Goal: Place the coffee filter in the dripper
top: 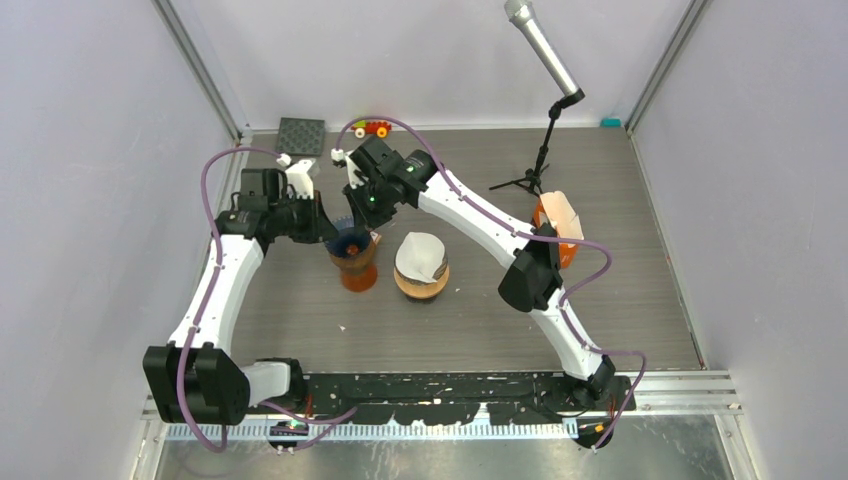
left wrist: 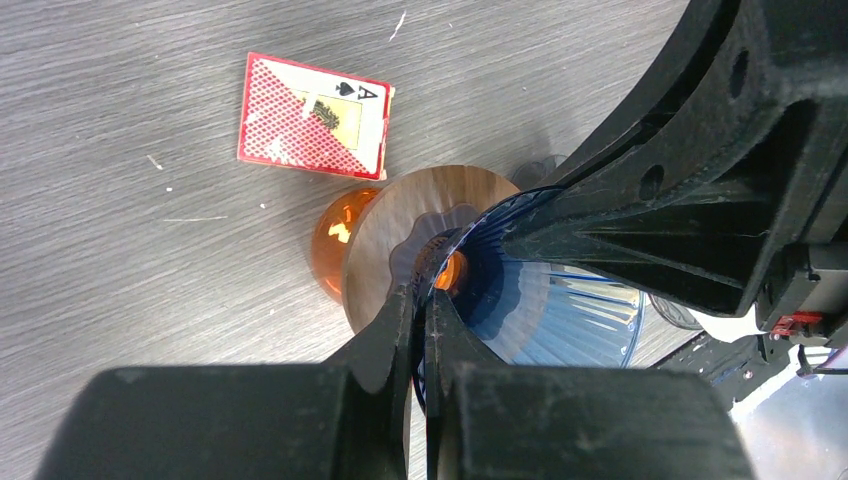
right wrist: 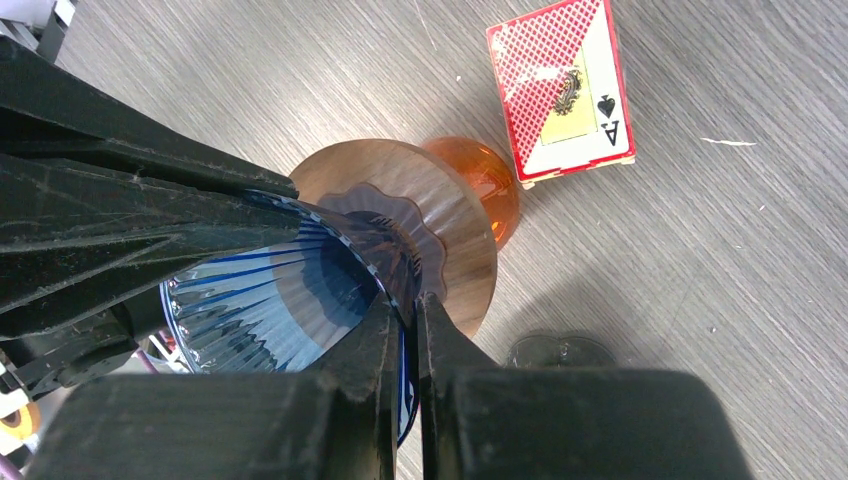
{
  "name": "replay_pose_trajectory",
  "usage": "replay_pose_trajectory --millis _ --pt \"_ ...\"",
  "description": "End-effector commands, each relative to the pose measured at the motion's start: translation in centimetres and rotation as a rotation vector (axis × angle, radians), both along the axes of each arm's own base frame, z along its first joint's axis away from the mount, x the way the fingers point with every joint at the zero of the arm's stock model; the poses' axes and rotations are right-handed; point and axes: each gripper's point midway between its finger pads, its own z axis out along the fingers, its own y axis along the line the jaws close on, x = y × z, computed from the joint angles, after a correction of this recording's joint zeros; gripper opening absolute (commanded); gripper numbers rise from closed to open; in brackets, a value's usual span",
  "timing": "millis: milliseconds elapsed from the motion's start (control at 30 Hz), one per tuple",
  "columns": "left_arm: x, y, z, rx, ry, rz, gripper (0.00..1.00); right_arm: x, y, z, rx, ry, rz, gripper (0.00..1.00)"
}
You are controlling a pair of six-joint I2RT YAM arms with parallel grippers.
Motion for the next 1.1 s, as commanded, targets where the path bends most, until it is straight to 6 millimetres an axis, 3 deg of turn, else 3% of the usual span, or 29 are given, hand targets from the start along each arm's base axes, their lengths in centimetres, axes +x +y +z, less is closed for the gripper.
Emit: replay_pose_trajectory --millis 0,433,567,700,967,1067 --pt "-2.6 2.3 -6.8 0.173 0.194 -0.024 0.00 -0.5 0.0 -7.9 -0.147 0.031 0.051 0.00" --pt "-2.1 2.8 -7.1 0.219 0.152 -0.059 0.00 -0.6 -0.7 -9.8 -0.202 0.001 0.048 0.00" --pt "-2.1 2.8 -7.0 0.217 0.143 -0.066 0.00 -0.6 -0.7 -9.5 -0.198 -0.003 0.051 0.00" --pt "-1.7 2.7 -6.1 0.213 0.120 -0.062 0.00 -0.2 -0.4 -7.2 -0.163 -0.029 0.061 0.04" --pt "-0.7 2.6 -3.4 0.202 0.079 -0.036 0.00 2.0 -0.8 1.2 0.014 -0.077 0.024 0.38" --pt "-0.6 2.6 -3.1 0.198 0.084 -0.033 0.00 2.1 -1.1 3.2 0.069 -0.068 0.024 0.53"
